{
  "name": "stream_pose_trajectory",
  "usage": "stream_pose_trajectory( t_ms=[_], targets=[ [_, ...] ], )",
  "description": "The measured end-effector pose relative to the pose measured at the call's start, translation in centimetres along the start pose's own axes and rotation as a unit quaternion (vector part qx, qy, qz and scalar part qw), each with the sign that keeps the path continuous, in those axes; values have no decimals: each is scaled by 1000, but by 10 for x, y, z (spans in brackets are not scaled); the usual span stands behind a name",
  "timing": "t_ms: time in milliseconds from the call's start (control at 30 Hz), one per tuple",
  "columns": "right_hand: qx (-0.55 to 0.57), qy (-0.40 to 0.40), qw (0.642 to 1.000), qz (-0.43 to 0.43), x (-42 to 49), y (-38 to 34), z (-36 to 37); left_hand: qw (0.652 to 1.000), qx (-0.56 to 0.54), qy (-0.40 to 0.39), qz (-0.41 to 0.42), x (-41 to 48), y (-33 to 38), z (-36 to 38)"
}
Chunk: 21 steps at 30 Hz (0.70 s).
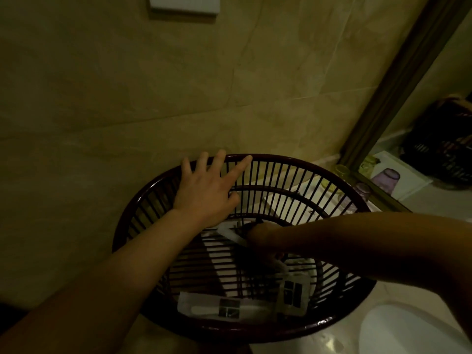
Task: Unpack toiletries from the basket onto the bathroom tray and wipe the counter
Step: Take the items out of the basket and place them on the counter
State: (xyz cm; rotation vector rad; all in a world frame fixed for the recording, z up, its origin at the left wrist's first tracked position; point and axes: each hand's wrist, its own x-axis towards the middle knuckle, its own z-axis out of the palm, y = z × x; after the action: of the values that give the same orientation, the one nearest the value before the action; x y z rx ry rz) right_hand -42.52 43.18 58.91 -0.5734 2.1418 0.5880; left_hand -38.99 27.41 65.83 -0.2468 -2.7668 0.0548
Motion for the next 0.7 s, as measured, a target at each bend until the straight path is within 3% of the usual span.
stream_pose_trajectory(
  t_ms=[100,267,433,500,567,633,700],
  targets=[
    [-19,44,999,4,-26,5,-20,1000,-5,-5,-2,0,-2,-1],
    [-42,201,979,-23,-109,43,-31,998,-68,-7,-15,5,-7,-6],
    [127,273,953,14,-182,80,-33,997,-76,-10,-26,5,-7,-6],
    [273,342,899,-5,-206,100,-31,996,-85,-8,-27,5,-7,-6],
    [440,412,797,-31,-224,124,-32,996,-81,-5,-25,3,-7,-6],
    [539,459,706,-26,-233,151,-37,997,-68,-8,-22,3,-6,-5],
    [535,479,695,21,-221,174,-39,998,-60,-10,-20,3,-5,-5]
  ],
)
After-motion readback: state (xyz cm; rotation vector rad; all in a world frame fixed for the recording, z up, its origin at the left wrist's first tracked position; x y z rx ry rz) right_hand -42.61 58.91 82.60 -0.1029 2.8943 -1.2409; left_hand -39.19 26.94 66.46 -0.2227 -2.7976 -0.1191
